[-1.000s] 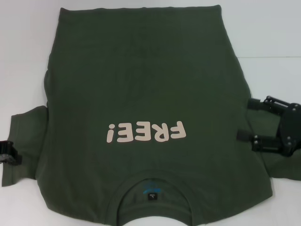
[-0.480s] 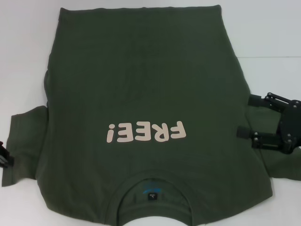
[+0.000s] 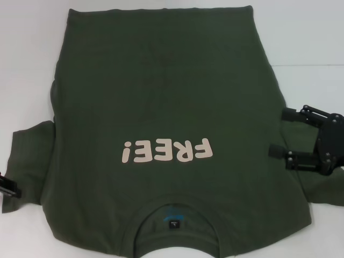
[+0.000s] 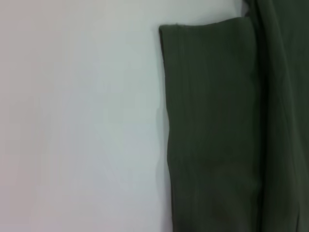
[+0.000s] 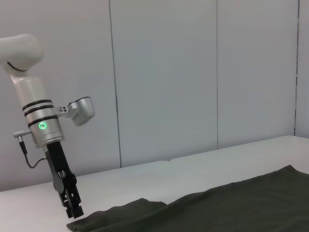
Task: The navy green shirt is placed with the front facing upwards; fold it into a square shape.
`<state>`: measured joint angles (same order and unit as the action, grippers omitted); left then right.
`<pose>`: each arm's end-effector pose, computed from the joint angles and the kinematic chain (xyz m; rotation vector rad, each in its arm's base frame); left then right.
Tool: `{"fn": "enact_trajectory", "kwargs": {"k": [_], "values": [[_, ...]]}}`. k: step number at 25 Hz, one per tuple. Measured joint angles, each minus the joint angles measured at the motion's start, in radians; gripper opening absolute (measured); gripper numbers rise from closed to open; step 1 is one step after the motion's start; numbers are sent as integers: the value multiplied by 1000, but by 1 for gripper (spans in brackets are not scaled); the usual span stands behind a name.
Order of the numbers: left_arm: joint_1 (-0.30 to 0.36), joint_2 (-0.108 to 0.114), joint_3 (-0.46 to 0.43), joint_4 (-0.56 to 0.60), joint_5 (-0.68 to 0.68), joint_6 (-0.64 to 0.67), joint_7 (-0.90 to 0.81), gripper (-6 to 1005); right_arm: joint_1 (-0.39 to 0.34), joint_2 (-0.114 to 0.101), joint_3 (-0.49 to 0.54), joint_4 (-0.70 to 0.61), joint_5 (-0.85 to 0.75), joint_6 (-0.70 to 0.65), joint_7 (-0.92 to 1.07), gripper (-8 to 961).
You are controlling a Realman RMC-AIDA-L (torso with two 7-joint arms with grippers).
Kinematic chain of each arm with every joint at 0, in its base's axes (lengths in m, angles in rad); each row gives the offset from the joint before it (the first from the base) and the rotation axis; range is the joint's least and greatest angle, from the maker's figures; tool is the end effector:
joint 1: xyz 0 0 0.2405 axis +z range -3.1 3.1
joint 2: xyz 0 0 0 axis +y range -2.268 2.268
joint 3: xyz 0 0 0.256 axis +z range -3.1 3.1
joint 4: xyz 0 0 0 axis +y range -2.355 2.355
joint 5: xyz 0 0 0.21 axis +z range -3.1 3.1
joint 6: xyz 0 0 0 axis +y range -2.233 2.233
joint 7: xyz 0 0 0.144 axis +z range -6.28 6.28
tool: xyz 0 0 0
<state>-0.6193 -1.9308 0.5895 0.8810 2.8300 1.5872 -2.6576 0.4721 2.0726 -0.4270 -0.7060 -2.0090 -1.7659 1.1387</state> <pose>-0.3419 0.3386 0.1003 -1.8658 -1.9507 0.2144 0.2774 0.3061 0.0434 -2.5858 0.3303 0.8567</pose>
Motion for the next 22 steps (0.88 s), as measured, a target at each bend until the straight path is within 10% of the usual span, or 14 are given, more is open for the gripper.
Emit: {"fn": "enact_trajectory", "kwargs": {"k": [16,22], "values": [[0,-5,0,-29,19,-10,-10,891,6,4,-1,2,-1,0,-24,945],[-5,-9,0,-30,17,-11,-10,889,8,4,-1,0,0,2,-24,945]]}}
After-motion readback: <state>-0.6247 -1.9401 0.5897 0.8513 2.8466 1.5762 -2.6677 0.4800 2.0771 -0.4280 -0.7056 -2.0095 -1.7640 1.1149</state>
